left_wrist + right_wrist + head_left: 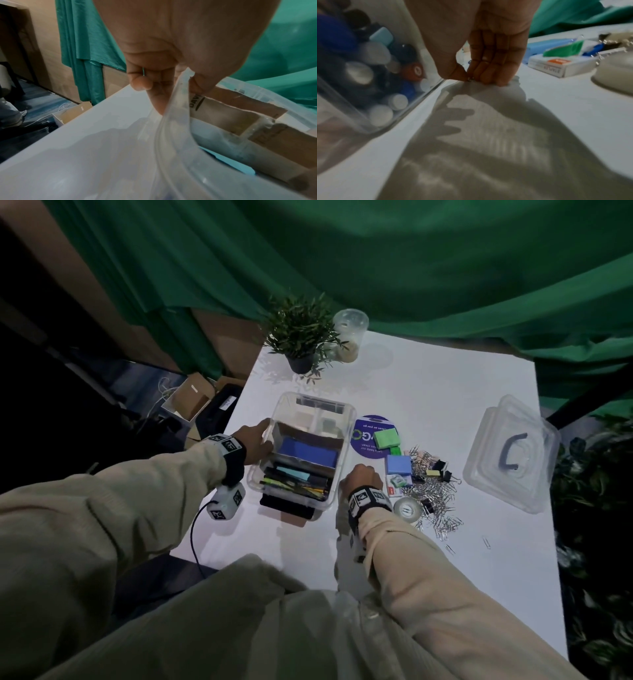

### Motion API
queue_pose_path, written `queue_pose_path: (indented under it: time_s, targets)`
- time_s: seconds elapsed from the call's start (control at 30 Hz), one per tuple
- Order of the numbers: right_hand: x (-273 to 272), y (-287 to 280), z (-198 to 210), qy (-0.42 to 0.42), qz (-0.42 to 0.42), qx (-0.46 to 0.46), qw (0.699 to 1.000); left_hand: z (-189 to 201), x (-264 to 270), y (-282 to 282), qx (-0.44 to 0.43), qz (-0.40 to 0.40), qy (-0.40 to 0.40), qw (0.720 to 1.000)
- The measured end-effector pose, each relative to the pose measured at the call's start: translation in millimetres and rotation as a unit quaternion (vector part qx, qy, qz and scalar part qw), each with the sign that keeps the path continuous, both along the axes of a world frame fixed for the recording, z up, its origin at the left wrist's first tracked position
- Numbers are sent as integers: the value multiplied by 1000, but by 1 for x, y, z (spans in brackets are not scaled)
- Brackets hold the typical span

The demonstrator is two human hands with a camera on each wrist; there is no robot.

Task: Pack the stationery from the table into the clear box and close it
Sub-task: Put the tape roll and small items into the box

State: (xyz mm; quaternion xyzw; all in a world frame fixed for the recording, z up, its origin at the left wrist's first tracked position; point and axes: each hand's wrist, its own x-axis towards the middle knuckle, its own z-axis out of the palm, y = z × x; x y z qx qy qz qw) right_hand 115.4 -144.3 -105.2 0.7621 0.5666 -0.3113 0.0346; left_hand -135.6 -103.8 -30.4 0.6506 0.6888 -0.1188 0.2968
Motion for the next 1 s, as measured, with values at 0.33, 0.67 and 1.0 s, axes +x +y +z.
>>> queue_pose_path:
  time_s: [0.33, 0.67, 1.0]
  targets:
    - [18, 5, 21, 220, -199, 115, 948, 3, -4, 3, -15, -14, -21, 1000]
    - [6, 43, 87, 224, -109, 249, 936, 6, 11, 1, 9, -48, -5, 999]
    - [69, 4, 64, 245, -201, 262, 912, 50, 51, 1, 91, -44, 81, 992]
